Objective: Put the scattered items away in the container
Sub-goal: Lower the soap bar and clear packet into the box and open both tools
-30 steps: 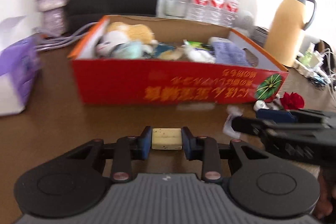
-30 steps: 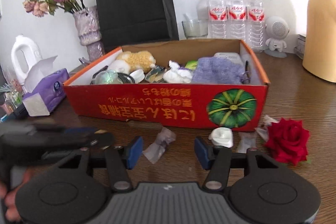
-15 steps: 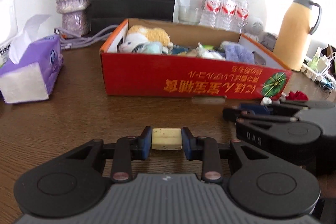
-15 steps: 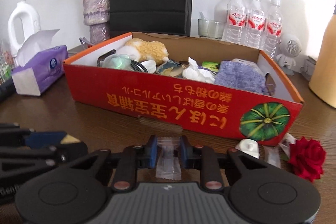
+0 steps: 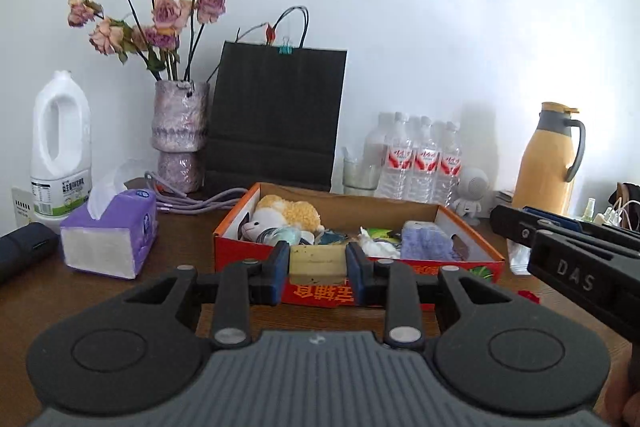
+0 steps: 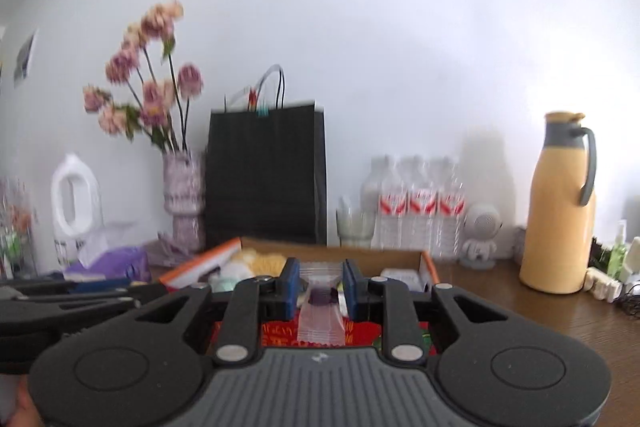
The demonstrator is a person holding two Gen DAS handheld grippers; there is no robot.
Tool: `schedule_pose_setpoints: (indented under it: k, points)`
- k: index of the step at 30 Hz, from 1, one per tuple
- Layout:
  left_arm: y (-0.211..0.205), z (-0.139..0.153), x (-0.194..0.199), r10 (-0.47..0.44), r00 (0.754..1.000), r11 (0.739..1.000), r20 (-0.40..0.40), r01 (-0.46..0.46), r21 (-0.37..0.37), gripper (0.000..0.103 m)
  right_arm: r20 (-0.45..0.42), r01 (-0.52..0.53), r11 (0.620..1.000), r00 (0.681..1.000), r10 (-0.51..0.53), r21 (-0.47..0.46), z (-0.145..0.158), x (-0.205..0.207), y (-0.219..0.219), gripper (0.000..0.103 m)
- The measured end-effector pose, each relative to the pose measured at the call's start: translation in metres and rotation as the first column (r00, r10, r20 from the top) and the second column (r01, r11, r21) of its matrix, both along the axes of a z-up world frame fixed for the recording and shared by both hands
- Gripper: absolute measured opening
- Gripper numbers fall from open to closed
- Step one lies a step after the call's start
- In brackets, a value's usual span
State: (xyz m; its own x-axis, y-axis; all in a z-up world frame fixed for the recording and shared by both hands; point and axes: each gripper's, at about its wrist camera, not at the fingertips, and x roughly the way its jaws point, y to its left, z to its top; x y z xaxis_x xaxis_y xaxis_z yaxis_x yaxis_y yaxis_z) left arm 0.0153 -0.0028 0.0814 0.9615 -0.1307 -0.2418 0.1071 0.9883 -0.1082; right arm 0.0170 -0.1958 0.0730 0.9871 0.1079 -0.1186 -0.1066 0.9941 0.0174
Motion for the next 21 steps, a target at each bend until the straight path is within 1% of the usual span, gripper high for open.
schedule_pose_setpoints:
  k: [2, 4, 9, 11, 12, 14, 15, 16, 17, 18, 19, 20, 21]
  points:
    - [-0.003, 0.001, -0.009, 0.0, 1.0, 1.0, 0.025, 0.0, -0.007, 0.031, 0.025, -0.002, 1.0, 1.0, 0.002, 0.008, 0.001, -0.012, -0.002, 0.022]
    - [-0.005, 0.004, -0.014, -0.018, 0.999, 1.0, 0.028, 0.018, -0.004, 0.031, 0.04, -0.001, 1.0, 0.999, 0.0, 0.017, 0.0, -0.022, -0.003, 0.022]
    - [-0.009, 0.01, -0.021, -0.024, 0.999, 1.0, 0.042, 0.025, -0.003, 0.031, 0.048, -0.011, 1.0, 0.999, 0.01, 0.026, 0.004, -0.031, -0.006, 0.022]
    - [-0.011, 0.018, -0.015, -0.038, 0.997, 0.999, 0.059, 0.039, -0.003, 0.031, 0.039, -0.006, 1.0, 0.999, 0.005, 0.03, 0.008, -0.028, -0.007, 0.022]
    - [-0.012, 0.025, -0.008, -0.064, 0.996, 0.998, 0.069, 0.064, 0.0, 0.031, 0.024, -0.005, 0.999, 1.0, 0.004, 0.038, 0.014, -0.023, -0.009, 0.022]
    - [-0.015, 0.045, 0.016, -0.138, 0.989, 0.99, 0.059, 0.138, 0.001, 0.031, -0.026, -0.014, 0.995, 1.0, 0.017, 0.1, 0.034, -0.002, -0.018, 0.022]
    - [-0.016, 0.056, 0.034, -0.152, 0.988, 0.988, 0.04, 0.152, 0.0, 0.031, -0.058, -0.025, 0.992, 0.998, 0.033, 0.127, 0.049, 0.012, -0.023, 0.022]
    - [-0.018, 0.067, 0.056, -0.166, 0.986, 0.986, 0.004, 0.166, 0.007, 0.031, -0.099, -0.035, 0.99, 0.994, 0.049, 0.134, 0.064, 0.03, -0.027, 0.022]
    - [-0.02, 0.077, 0.08, -0.18, 0.982, 0.983, -0.052, 0.181, 0.016, 0.031, -0.14, -0.041, 0.99, 0.988, 0.06, 0.135, 0.078, 0.05, -0.031, 0.022]
    - [-0.023, 0.083, 0.108, -0.193, 0.973, 0.98, -0.126, 0.197, 0.02, 0.031, -0.191, -0.058, 0.989, 0.978, 0.083, 0.134, 0.09, 0.073, -0.034, 0.022]
    - [-0.025, 0.086, 0.136, -0.21, 0.957, 0.976, -0.201, 0.216, 0.004, 0.031, -0.248, -0.084, 0.986, 0.962, 0.117, 0.141, 0.099, 0.099, -0.037, 0.022]
    - [-0.025, 0.083, 0.167, -0.211, 0.935, 0.977, -0.283, 0.21, -0.034, 0.031, -0.312, -0.099, 0.982, 0.939, 0.145, 0.16, 0.103, 0.127, -0.04, 0.022]
    - [-0.027, 0.078, 0.194, -0.216, 0.904, 0.976, -0.369, 0.213, -0.05, 0.031, -0.391, -0.106, 0.977, 0.904, 0.173, 0.186, 0.103, 0.157, -0.042, 0.022]
